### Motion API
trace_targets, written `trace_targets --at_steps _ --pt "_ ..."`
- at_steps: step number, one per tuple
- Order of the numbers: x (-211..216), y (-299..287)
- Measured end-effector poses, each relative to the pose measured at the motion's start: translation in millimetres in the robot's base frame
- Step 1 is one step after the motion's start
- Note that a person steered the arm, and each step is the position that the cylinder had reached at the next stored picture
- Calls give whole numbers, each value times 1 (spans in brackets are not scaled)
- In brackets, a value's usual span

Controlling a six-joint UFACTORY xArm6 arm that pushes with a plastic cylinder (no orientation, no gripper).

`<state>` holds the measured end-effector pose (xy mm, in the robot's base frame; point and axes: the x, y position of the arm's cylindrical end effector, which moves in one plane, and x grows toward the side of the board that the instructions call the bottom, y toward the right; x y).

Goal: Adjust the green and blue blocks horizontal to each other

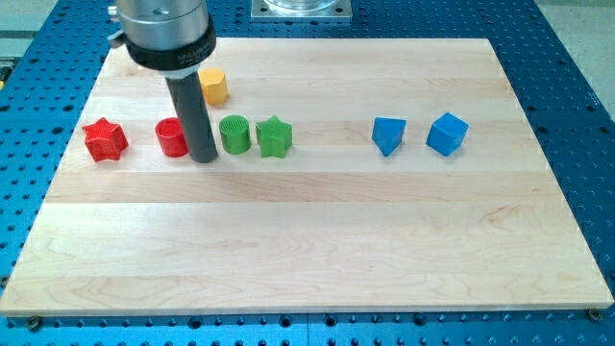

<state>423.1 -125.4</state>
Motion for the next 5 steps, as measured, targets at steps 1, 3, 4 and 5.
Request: trace_targets --at_steps 1,3,4,5 --pt "-20 -13" --pt "-27 -30" --pt "-27 26" --pt "-27 58"
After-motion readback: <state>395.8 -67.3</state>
